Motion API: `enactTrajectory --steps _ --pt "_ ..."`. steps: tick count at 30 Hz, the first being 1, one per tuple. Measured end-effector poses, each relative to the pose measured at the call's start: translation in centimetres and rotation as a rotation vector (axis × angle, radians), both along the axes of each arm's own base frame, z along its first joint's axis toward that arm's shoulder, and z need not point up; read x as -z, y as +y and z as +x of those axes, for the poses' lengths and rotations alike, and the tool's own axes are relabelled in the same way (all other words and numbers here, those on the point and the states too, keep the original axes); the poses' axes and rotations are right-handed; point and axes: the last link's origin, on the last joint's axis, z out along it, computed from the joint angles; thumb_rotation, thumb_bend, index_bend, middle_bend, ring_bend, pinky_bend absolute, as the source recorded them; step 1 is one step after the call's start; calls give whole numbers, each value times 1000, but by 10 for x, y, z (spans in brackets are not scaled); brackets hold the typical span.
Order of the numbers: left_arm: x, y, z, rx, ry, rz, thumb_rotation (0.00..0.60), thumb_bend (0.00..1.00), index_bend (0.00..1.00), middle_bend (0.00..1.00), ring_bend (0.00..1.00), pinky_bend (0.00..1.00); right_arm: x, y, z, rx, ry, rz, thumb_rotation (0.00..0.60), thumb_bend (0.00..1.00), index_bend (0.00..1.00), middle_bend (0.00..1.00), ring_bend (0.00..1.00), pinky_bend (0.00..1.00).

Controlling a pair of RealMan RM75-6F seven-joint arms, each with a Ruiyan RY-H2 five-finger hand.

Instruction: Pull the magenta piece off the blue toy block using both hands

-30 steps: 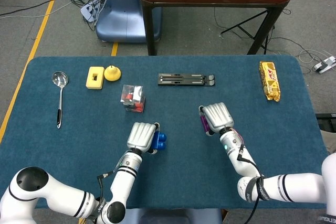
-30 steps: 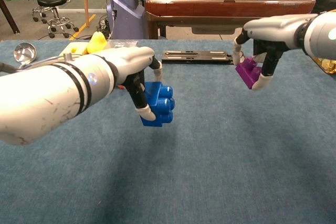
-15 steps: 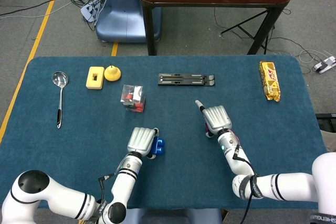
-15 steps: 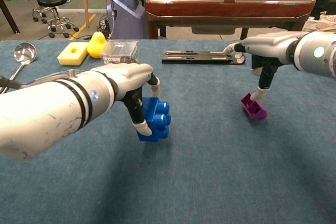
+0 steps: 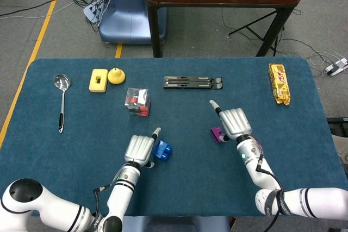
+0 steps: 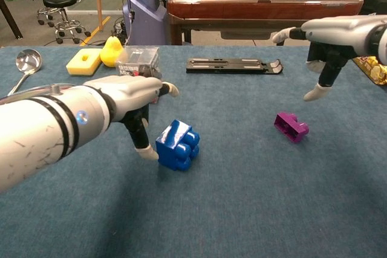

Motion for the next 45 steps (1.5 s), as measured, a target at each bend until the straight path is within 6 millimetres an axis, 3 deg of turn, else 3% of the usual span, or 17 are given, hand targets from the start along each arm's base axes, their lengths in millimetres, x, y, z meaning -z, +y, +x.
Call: enactTrajectory --steps 4,9,12,15,21,24,39,45 --pt "-17 -1 -14 -10 -32 57 600 21 60 863 868 1000 -15 9 -8 -30 -20 -21 600 0 5 656 715 988" --pt "-42 -1 -38 10 -94 171 600 21 23 660 721 978 -35 24 -24 -93 -65 -43 600 0 0 485 548 835" --pt "-61 -3 -59 39 -123 238 600 21 3 492 568 845 -49 36 -41 -119 -96 -72 600 0 15 418 470 714" --pt "-84 -5 -83 74 -149 271 600 21 0 393 445 700 -66 53 -64 -115 -130 -110 600 0 51 372 415 622" --pt "-137 -18 -145 67 -84 307 600 21 0 354 394 632 -98 86 -102 -96 -170 -193 600 0 88 359 381 537" --pt "-153 -29 -168 42 -50 316 600 21 1 353 393 624 -107 98 -114 -93 -180 -215 600 0 100 359 379 519" --pt "-203 -74 -235 -100 -25 423 600 22 53 351 381 598 -127 151 -162 24 -197 -302 600 0 160 359 375 499" --pt "-215 -79 -245 -100 -16 467 600 21 68 351 380 598 -133 166 -172 52 -210 -341 600 0 161 360 375 498"
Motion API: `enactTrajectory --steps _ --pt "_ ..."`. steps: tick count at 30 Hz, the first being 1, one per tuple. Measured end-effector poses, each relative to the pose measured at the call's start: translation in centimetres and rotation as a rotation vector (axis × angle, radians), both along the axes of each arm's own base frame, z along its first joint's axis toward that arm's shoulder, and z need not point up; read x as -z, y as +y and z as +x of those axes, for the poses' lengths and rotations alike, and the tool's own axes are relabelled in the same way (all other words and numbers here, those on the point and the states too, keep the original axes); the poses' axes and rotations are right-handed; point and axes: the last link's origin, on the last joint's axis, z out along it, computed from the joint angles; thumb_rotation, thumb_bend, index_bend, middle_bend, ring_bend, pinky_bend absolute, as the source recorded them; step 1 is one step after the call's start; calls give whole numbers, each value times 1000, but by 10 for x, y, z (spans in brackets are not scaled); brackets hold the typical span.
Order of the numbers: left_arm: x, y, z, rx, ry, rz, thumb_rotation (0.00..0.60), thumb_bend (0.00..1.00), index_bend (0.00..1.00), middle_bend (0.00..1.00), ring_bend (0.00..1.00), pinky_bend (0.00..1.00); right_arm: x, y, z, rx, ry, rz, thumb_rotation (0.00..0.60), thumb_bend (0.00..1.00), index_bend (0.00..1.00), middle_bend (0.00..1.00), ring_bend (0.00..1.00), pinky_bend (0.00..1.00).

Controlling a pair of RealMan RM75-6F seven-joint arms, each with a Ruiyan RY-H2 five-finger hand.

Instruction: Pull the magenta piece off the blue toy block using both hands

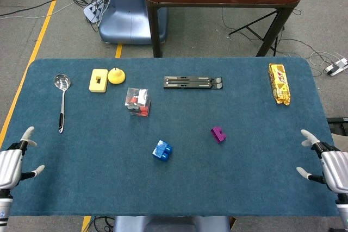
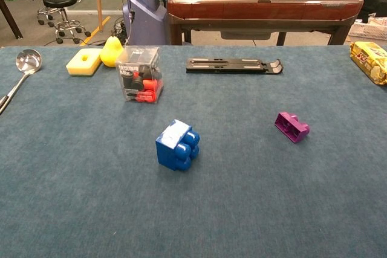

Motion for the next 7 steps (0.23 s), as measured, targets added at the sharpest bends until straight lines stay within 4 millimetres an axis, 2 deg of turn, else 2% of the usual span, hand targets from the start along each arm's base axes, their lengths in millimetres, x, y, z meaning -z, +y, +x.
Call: enactTrajectory --steps 7 --pt "-1 5 3 22 10 19 600 21 73 351 381 598 -4 -1 -3 7 -17 -14 600 0 171 362 375 499"
